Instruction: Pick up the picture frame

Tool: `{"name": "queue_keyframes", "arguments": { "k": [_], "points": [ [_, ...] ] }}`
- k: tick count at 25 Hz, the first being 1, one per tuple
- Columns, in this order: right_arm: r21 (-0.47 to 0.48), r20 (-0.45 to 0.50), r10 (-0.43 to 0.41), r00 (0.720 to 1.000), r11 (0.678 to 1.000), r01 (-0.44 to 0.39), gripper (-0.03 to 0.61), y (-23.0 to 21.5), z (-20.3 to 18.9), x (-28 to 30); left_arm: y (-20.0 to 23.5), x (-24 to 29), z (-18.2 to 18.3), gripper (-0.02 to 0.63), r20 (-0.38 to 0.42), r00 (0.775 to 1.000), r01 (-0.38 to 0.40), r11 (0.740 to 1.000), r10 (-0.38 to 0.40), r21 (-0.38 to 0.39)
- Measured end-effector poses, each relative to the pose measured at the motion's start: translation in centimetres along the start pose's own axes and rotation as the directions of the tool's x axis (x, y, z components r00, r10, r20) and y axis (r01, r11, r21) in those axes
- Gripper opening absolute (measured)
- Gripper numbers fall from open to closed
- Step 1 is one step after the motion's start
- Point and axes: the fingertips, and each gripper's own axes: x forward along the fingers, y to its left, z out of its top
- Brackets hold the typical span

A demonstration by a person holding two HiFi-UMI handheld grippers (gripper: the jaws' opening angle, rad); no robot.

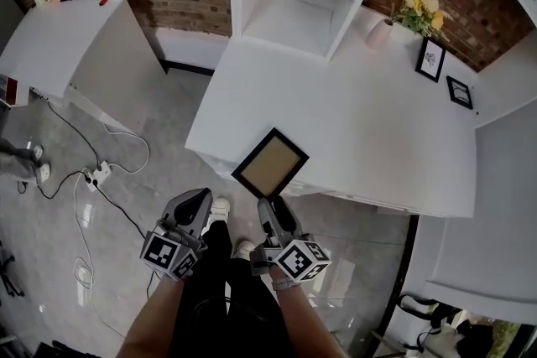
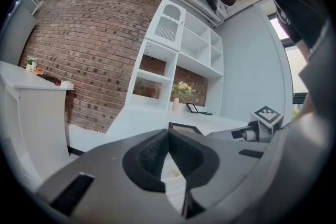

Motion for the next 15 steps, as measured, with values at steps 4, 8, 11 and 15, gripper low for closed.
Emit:
{"name": "queue_keyframes", "arguments": {
  "k": [4,8,11,15],
  "points": [
    [0.086,0.032,0.062,0.998,0.994,-0.065,0.227,0.6,-0.2,0.9,0.6,0.4,-0.6,-0.003,0.013,1.000,0.004,1.000,-0.004,0.000],
    [0.121,0.056,0.086,0.995,0.988,-0.092,0.227,0.5,-0.1,1.8,0.9,1.1,-0.9,-0.003,0.023,1.000,0.016,1.000,-0.016,0.006],
    [0.164,0.079,0.094,0.992,0.981,-0.106,0.225,0.3,0.0,2.3,1.1,1.3,-1.2,-0.003,0.028,0.999,0.020,1.000,-0.020,0.004],
    [0.224,0.101,0.096,0.990,0.968,-0.117,0.220,0.2,0.1,2.9,1.6,1.3,-1.5,-0.003,0.030,0.999,0.015,1.000,-0.015,0.002]
  ]
}}
